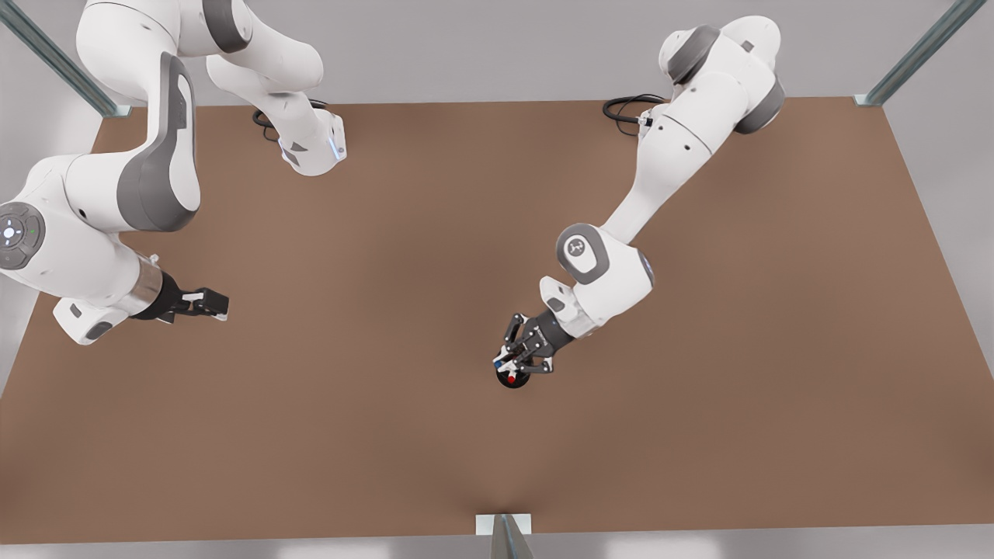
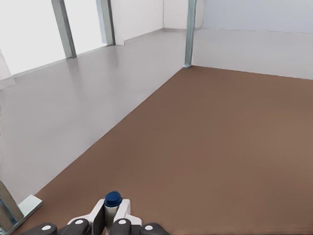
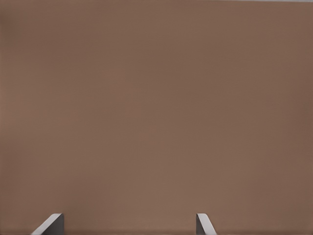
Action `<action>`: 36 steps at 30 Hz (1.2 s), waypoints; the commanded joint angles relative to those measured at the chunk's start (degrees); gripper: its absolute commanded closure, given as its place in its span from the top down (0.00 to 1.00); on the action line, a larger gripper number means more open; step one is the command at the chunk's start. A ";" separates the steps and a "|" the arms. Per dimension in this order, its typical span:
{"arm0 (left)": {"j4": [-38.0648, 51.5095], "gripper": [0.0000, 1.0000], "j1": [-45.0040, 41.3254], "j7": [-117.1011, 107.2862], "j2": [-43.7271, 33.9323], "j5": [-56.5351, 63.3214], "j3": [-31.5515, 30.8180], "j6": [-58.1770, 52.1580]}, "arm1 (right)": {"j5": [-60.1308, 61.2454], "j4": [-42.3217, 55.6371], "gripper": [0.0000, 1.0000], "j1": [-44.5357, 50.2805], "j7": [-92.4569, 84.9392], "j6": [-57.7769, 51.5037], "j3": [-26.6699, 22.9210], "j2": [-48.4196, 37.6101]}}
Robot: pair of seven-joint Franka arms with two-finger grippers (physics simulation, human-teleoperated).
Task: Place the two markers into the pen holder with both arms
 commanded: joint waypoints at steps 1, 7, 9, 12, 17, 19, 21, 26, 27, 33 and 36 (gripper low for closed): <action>-0.15 0.21 -0.21 13.14 0.01 -0.16 -0.01 1.52 | 0.05 0.03 1.00 0.01 -1.49 -0.04 -0.03 -0.07; -0.41 0.21 -0.21 13.14 0.53 -0.16 -0.01 1.87 | 0.05 0.03 1.00 -0.08 -2.46 -0.04 -0.03 0.02; -0.41 0.21 -0.73 13.23 0.97 -0.25 -0.01 2.31 | 0.05 0.03 1.00 -0.08 -2.81 -0.04 -0.03 0.11; -0.50 0.21 -2.31 13.14 1.06 -1.39 -0.01 4.86 | 0.05 0.03 1.00 -0.17 -2.81 -0.04 -0.03 0.19; -1.64 0.21 -2.23 13.14 0.88 -1.39 -0.01 4.86 | 0.05 0.03 1.00 -0.17 -2.81 -0.04 -0.03 0.19; -2.25 0.21 -2.05 13.23 0.88 -1.39 -0.01 4.86 | 0.05 0.03 1.00 -0.08 -2.81 -0.04 -0.03 0.19; -2.78 0.21 -2.05 13.32 0.88 -1.39 -0.01 4.86 | 0.05 0.03 1.00 -0.17 -2.90 -0.04 -0.03 0.19; -2.96 0.21 -2.05 13.58 1.15 -1.39 0.08 4.86 | 0.05 0.03 1.00 -0.08 -2.90 -0.04 -0.03 0.19; -2.96 0.21 -2.05 13.85 1.23 -1.39 -0.01 4.86 | 0.05 0.03 1.00 -0.17 -3.07 -0.04 -0.03 0.19; -2.87 1.00 -2.14 15.96 2.47 -3.50 -0.01 4.86 | 0.13 0.03 1.00 -0.17 -3.60 -0.04 -0.03 0.19; -2.96 1.00 -1.79 14.73 0.45 -3.68 -0.18 4.42 | 0.13 0.03 1.00 -0.17 -3.60 -0.04 -0.03 0.19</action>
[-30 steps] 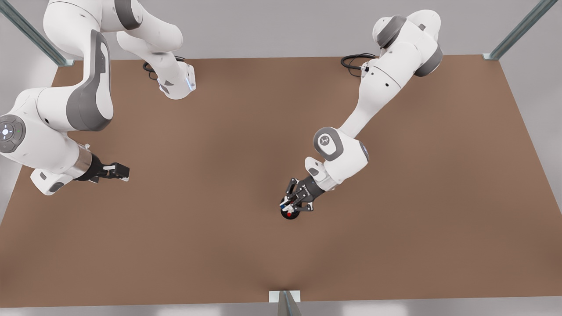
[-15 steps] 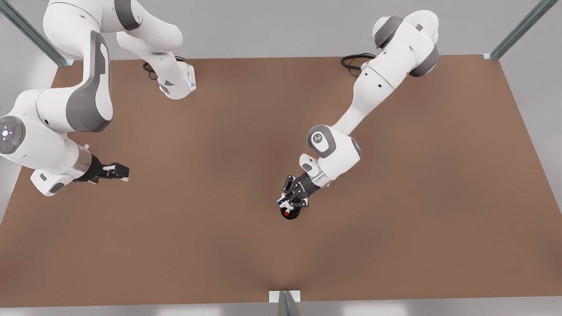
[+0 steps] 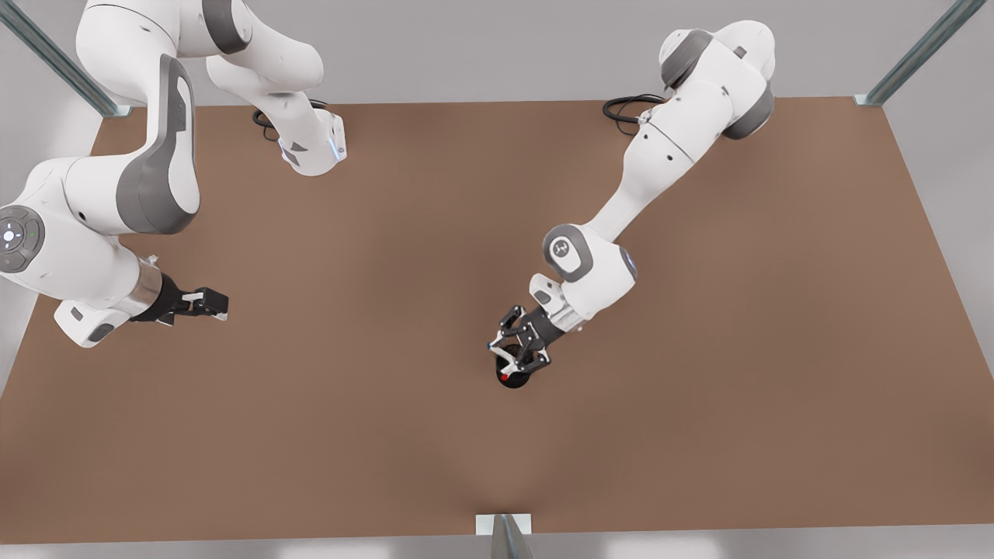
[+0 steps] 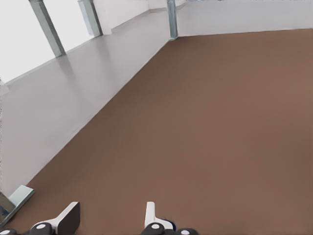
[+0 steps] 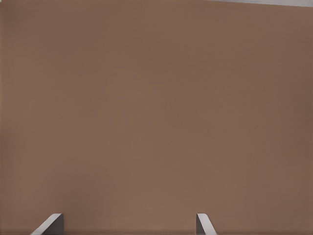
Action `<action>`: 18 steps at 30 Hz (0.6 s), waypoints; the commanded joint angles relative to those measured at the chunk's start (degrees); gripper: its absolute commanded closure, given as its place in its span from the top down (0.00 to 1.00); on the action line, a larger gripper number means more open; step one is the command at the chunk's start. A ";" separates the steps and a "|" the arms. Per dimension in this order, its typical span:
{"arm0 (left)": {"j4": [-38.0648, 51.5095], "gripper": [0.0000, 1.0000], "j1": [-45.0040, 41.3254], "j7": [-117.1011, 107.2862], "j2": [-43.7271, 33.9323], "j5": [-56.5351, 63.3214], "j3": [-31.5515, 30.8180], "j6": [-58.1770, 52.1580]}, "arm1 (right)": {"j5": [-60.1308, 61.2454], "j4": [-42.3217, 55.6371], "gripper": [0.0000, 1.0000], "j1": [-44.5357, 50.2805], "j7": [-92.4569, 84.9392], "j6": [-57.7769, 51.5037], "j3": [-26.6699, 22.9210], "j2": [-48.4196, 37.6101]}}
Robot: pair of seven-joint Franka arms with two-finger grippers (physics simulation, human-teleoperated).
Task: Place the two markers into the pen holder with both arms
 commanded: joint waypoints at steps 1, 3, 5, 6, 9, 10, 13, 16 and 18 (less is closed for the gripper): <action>0.00 1.00 1.27 -3.16 -1.51 -0.90 -0.08 -1.49 | 0.05 0.03 1.00 0.00 -0.96 -0.02 0.00 -0.07; -1.41 1.00 5.14 -18.53 -2.83 -0.82 0.01 -4.47 | 0.05 0.03 1.00 0.00 -0.96 -0.02 0.00 -0.07; 0.26 1.00 13.83 -37.42 -4.06 22.26 0.80 -27.75 | -0.04 0.03 1.00 0.00 -0.96 -0.02 0.00 -0.07; 7.28 1.00 18.40 -54.03 -4.42 41.78 0.72 -45.85 | 0.05 0.03 1.00 0.00 -0.96 -0.02 0.00 -0.07; 10.98 1.00 27.46 -92.53 -12.58 66.06 1.94 -74.69 | -0.04 0.03 1.00 0.00 -0.96 -0.02 0.00 -0.07; 12.13 1.00 27.81 -100.27 -14.87 73.96 2.30 -79.36 | -0.04 0.03 1.00 0.00 -0.88 -0.02 0.00 -0.07; 14.94 1.00 30.27 -115.05 -21.72 77.14 2.56 -82.00 | 0.05 0.03 1.00 0.00 -0.96 -0.02 0.00 -0.07; 12.66 1.00 14.29 -119.69 -29.20 74.86 22.50 -80.60 | 0.05 0.03 1.00 0.00 -0.96 -0.02 0.00 -0.07; 9.23 1.00 10.94 -129.64 -31.05 74.77 24.88 -76.56 | -0.04 0.03 1.00 -0.17 -0.96 -0.02 0.00 -0.07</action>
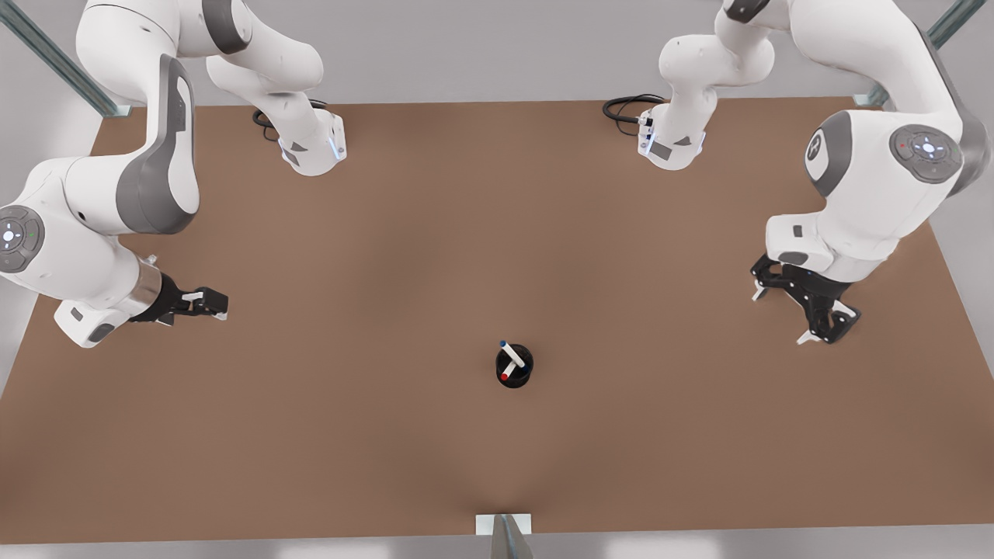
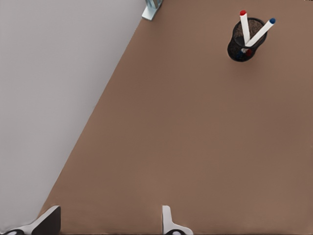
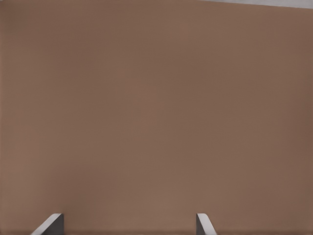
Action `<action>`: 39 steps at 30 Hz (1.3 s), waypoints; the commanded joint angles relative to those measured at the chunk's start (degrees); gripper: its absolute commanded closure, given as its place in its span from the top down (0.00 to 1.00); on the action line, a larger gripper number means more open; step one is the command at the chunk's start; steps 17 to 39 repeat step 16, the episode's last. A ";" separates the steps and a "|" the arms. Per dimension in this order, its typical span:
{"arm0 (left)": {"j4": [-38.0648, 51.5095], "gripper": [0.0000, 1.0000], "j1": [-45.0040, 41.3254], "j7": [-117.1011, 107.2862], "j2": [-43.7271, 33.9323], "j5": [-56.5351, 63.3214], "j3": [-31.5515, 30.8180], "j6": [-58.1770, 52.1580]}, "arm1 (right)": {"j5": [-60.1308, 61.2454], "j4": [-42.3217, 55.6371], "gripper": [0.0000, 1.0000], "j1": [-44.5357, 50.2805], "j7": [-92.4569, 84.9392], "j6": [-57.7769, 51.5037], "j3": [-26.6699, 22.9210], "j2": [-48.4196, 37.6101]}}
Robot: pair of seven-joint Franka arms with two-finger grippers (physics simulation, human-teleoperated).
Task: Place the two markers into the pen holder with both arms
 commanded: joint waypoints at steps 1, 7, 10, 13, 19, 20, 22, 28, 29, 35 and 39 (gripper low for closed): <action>-1.12 1.00 -1.60 -70.72 -0.99 0.78 1.92 -6.51 | 0.01 0.03 1.00 -0.13 -0.38 -0.02 0.00 -0.07; 3.98 1.00 -1.24 -74.85 3.58 -0.54 1.83 -9.59 | 0.01 0.03 1.00 -0.13 -0.82 -0.02 0.00 -0.07; 3.98 1.00 -1.42 -74.85 3.58 -0.54 1.57 -10.12 | 0.01 0.03 1.00 -0.13 -0.82 -0.02 0.00 -0.07; 3.98 1.00 -1.51 -74.85 3.58 -0.63 1.48 -10.12 | 0.01 0.03 1.00 -0.22 -0.82 -0.02 0.00 -0.07; 3.98 1.00 -1.51 -74.76 3.58 -0.63 1.39 -10.03 | 0.01 0.03 1.00 -0.22 -0.99 -0.02 0.00 -0.07; 3.98 1.00 -1.51 -74.76 3.58 -0.63 1.39 -10.03 | 0.01 0.03 1.00 -0.22 -0.99 -0.02 0.00 -0.07; 3.98 1.00 -1.51 -74.76 3.58 -0.63 1.39 -10.03 | 0.01 0.03 1.00 -0.22 -0.99 -0.02 0.00 -0.07; 3.98 1.00 -1.51 -74.76 3.58 -0.63 1.39 -10.03 | 0.01 0.03 1.00 -0.22 -0.99 -0.02 0.00 -0.07; 3.98 1.00 -1.51 -74.76 3.58 -0.63 1.39 -10.03 | 0.01 0.03 1.00 -0.22 -0.99 -0.02 0.00 -0.07; 3.98 1.00 -1.51 -74.76 3.58 -0.63 1.39 -10.03 | 0.01 0.03 1.00 -0.22 -0.99 -0.02 0.00 -0.07; 3.98 1.00 -1.51 -74.76 3.58 -0.63 1.39 -10.03 | 0.01 0.03 1.00 -0.22 -0.99 -0.02 0.00 -0.07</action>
